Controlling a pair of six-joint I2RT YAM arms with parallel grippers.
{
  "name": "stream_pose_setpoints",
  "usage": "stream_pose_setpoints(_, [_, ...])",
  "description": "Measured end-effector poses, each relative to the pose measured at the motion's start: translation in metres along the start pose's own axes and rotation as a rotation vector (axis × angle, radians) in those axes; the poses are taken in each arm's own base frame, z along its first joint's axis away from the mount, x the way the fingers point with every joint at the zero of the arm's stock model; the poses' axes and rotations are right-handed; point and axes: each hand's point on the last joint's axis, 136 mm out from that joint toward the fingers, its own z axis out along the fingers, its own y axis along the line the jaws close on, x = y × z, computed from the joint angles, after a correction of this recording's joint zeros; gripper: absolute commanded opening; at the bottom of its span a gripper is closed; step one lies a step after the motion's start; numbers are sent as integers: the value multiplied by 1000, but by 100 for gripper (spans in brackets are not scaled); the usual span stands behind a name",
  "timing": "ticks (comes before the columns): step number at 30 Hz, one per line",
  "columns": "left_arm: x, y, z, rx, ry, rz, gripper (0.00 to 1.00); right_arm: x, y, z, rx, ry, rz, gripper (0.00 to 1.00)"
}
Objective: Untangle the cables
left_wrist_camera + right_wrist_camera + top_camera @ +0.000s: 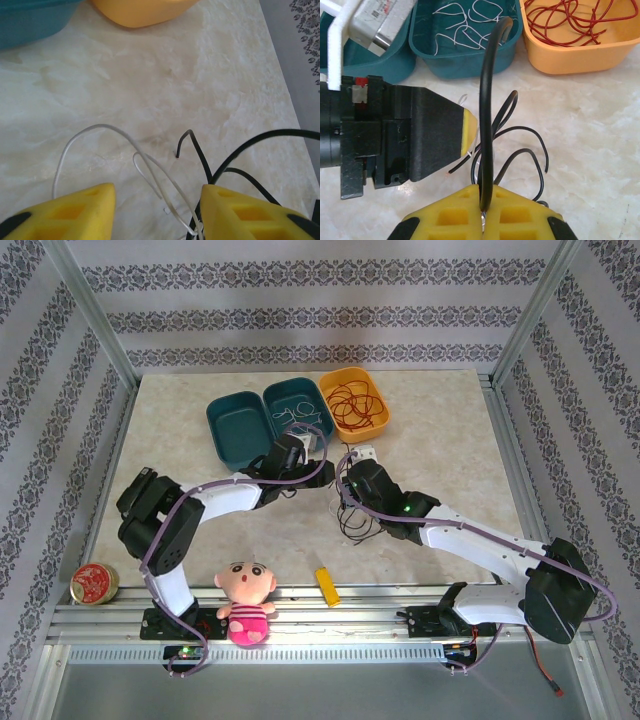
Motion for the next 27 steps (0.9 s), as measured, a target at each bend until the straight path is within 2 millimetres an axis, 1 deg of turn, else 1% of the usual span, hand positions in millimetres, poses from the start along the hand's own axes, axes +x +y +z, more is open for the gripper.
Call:
stream_pose_setpoints(3, [0,-1,2,7,2,-9,18,1,0,0,0,-1,0,0])
stream_pose_setpoints(6, [-2,-4,2,17,1,-4,9,3,-1,1,2,2,-1,0])
stream_pose_setpoints(10, [-4,-10,-2,37,0,12,5,8,-5,2,17,10,-3,0])
stream_pose_setpoints(13, [-13,-22,-14,58,-26,37,4,10,-16,5,52,12,11,0])
stream_pose_setpoints(17, [-32,-45,-45,98,-88,79,1,13,-36,11,121,25,55,0])
stream_pose_setpoints(20, [-45,-57,-72,113,-144,98,0,19,-48,16,166,51,78,0])
stream_pose_setpoints(22, [-50,-58,-88,110,-177,106,0,23,-56,18,189,66,96,0])
stream_pose_setpoints(27, [-61,-49,-125,47,-249,118,0,30,-71,23,236,97,131,0])
